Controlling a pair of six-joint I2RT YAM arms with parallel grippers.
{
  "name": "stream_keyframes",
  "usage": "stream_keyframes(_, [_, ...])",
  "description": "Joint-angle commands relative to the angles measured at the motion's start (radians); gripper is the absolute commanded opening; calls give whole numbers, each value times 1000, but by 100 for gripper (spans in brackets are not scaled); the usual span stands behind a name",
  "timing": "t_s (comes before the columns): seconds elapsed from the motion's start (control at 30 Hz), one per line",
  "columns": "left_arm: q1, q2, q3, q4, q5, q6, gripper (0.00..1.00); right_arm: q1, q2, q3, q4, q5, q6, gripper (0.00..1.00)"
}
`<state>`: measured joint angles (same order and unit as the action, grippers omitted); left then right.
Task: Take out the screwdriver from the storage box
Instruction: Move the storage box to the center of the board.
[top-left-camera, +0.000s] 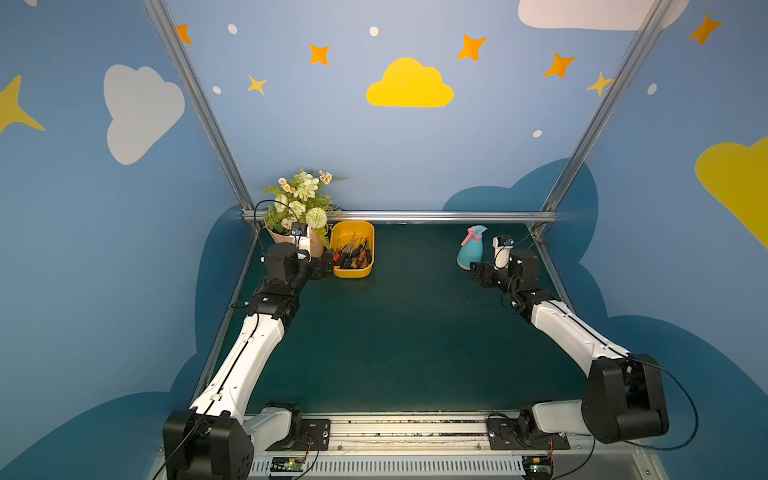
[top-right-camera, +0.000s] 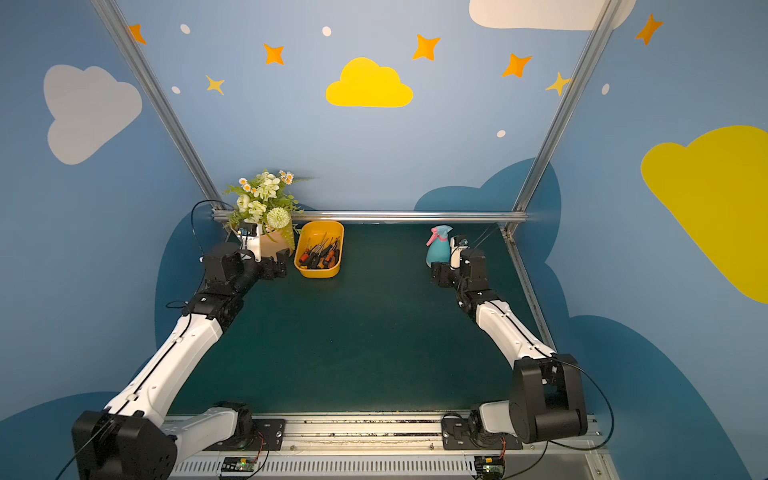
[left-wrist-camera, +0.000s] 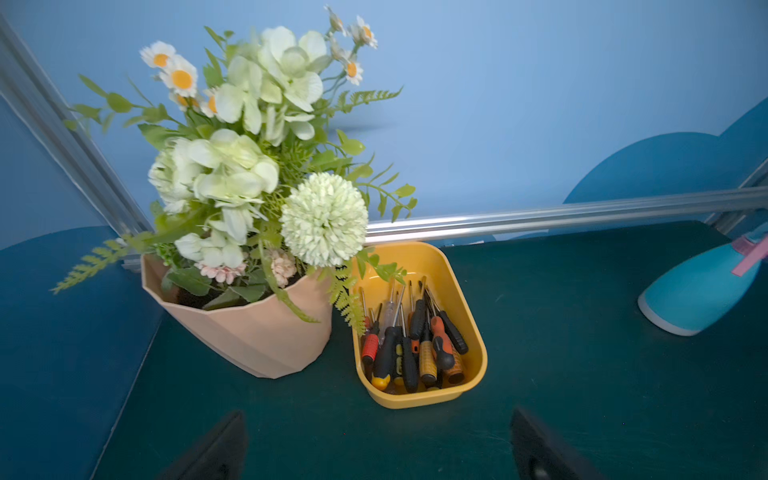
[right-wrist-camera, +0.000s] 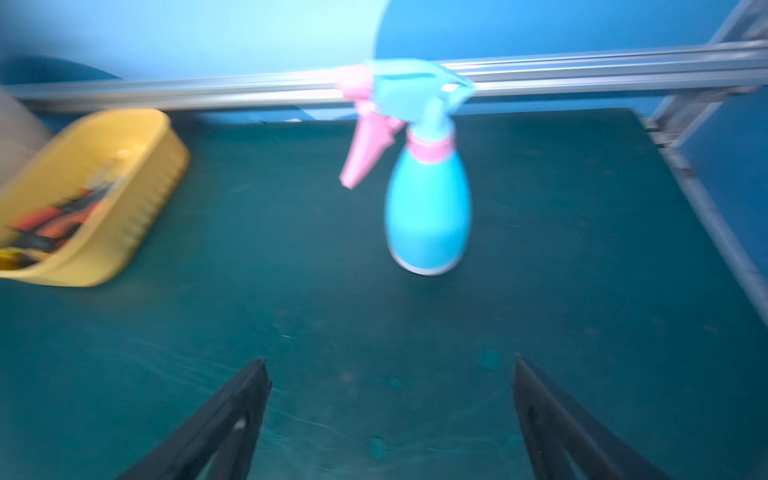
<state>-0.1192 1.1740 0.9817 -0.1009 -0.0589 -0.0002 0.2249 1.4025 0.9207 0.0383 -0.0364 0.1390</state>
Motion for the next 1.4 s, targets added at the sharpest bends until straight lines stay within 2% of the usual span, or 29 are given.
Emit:
stream_keyframes(0.0, [-28, 50, 37, -228, 2, -25, 100, 57, 78, 94, -162, -103, 112, 92])
stream_keyframes(0.17, [-64, 151, 57, -282, -38, -58, 100, 164, 135, 202, -249, -94, 138, 92])
stream_keyframes(0.43, [-104, 346, 170, -348, -112, -145, 100, 243, 59, 182, -284, -78, 150, 92])
stream_keyframes(0.67, [-122, 501, 283, -356, -212, -217, 98, 255, -33, 87, -293, -30, 161, 92])
stream_keyframes(0.97, [-135, 693, 443, -393, -243, -265, 93, 254, -137, -39, -216, 85, 212, 93])
stream_keyframes(1.13, [-144, 765, 509, -421, -266, -290, 90, 254, -148, -42, -208, 101, 181, 93])
stream_keyframes(1.37, [-146, 816, 519, -415, -275, -319, 89, 254, -126, -30, -223, 106, 182, 93])
